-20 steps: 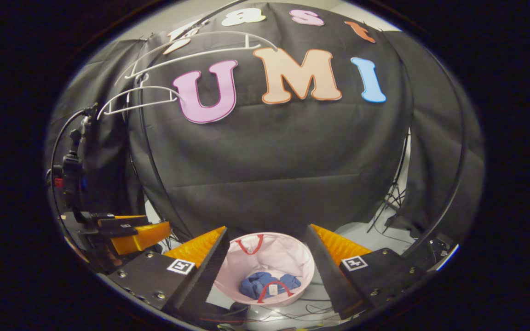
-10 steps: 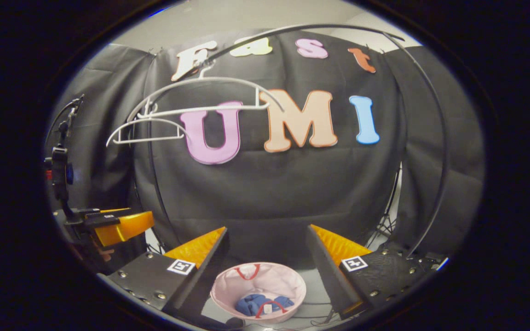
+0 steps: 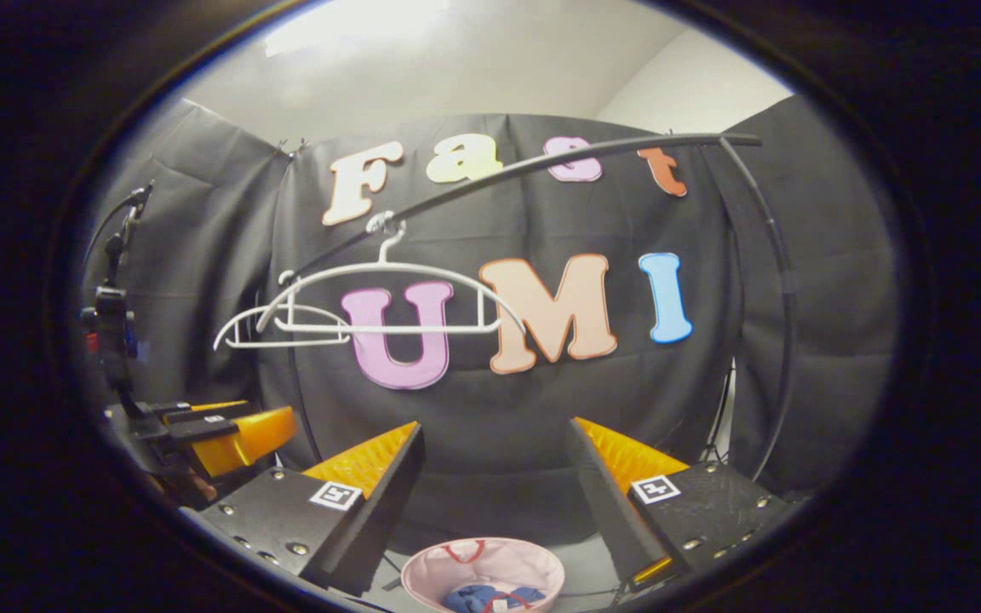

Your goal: Grasp the clothes on the hanger with both hands and then place them into the laundry hamper below.

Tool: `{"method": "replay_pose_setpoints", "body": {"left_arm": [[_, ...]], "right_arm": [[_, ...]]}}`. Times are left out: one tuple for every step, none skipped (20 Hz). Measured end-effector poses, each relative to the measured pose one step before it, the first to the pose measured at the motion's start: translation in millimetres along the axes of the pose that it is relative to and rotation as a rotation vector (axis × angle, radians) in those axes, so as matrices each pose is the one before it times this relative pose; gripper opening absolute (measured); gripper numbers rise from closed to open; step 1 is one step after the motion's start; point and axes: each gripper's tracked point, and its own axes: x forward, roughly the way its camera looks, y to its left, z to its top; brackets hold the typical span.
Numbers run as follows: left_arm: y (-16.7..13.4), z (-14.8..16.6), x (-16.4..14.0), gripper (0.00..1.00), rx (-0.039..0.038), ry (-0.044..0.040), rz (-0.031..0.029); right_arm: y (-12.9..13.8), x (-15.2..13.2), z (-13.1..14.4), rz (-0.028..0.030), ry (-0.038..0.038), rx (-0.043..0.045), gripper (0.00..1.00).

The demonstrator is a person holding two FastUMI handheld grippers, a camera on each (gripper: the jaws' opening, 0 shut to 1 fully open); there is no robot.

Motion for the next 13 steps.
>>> {"method": "replay_pose_setpoints", "body": {"left_arm": [[0.59, 7.23, -1.86, 0.94, 0.02233, -0.00878, 0.01019], [0.47, 9.43, -0.80, 0.95, 0.01841, -0.02116, 0.00958], [-2.04, 10.47, -0.90, 0.96, 0.01506, -0.02349, 0.00053], [-1.92, 3.88, -2.05, 0.94, 0.00966, -0.00874, 0.00546], [-0.01, 2.78, -2.04, 0.95, 0.00389, -0.00373, 0.00687], [-0.58, 3.55, 0.53, 0.93, -0.00539, -0.00206, 0.00388], [-1.02, 2.99, -0.37, 0.93, -0.00738, 0.00401, 0.00291], [-1.35, 2.16, 2.17, 0.94, -0.00618, 0.00320, -0.00136], [-2.91, 1.23, 0.85, 0.95, -0.00487, 0.00313, -0.00034], [-1.64, -1.49, -0.17, 0.94, -0.00042, 0.00577, 0.00342], [0.67, -1.88, -1.36, 0.94, 0.00267, 0.00496, 0.00783], [1.39, -1.94, -2.04, 0.94, 0.00525, 0.00314, 0.00714], [0.66, -1.34, -1.43, 0.94, 0.00232, 0.00130, 0.00516]], "right_arm": [[-5.19, -0.82, 6.95, -0.00900, -0.00344, -0.00015, 1.00], [-4.61, -0.36, 9.03, -0.00854, -0.01066, 0.00002, 1.00], [-3.30, -1.28, 6.96, -0.00374, -0.00742, 0.00900, 1.00], [-2.31, -0.31, 5.81, -0.00217, -0.00558, 0.01459, 1.00], [-2.53, -1.23, 6.34, 0.00127, -0.01094, 0.01519, 1.00], [-3.59, -0.02, 6.32, -0.00677, -0.01374, 0.01113, 0.98], [-4.52, -1.32, 4.59, -0.00714, -0.00909, 0.00057, 0.95], [-2.44, -0.18, 1.82, -0.00263, -0.00845, -0.00856, 0.99], [-1.04, -1.11, -0.52, 0.00172, 0.00093, -0.02380, 0.99], [-0.45, -2.09, -5.45, 0.00152, 0.01632, -0.02726, 0.99], [-0.07, -1.64, -6.26, 0.01000, 0.02102, -0.02213, 0.99], [1.13, -1.74, -4.54, 0.01012, 0.01716, -0.01304, 1.00], [1.41, -2.70, -1.58, 0.00925, 0.00932, -0.00857, 1.00]]}}
